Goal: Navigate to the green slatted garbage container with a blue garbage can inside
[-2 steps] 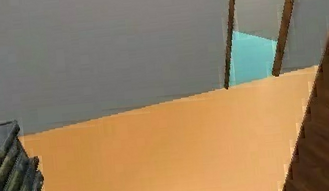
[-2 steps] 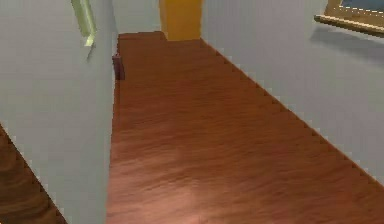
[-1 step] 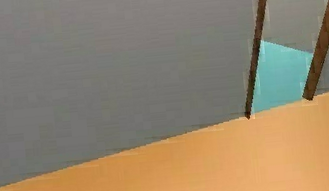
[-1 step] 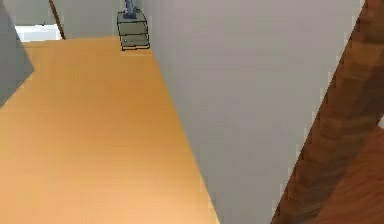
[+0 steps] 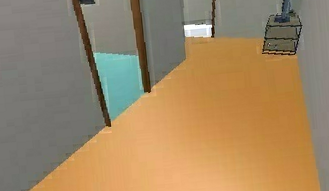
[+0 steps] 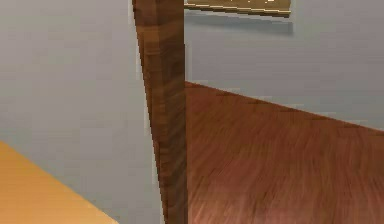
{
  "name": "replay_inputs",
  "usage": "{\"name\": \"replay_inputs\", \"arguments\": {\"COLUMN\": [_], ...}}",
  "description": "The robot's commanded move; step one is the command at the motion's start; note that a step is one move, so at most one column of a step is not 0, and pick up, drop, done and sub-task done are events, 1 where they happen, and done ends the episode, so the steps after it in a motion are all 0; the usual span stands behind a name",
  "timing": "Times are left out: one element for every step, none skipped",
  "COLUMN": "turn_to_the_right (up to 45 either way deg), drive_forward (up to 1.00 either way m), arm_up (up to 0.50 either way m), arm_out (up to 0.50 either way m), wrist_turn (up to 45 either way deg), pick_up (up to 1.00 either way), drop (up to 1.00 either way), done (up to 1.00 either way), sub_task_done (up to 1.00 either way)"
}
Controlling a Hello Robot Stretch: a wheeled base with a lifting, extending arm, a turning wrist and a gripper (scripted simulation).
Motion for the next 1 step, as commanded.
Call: {"name": "replay_inputs", "arguments": {"turn_to_the_right": [12.0], "drive_forward": [0.00], "arm_up": [0.00], "arm_out": [0.00], "wrist_turn": [0.0], "pick_up": [0.00], "drop": [0.00], "done": [0.00], "sub_task_done": [0.00]}}
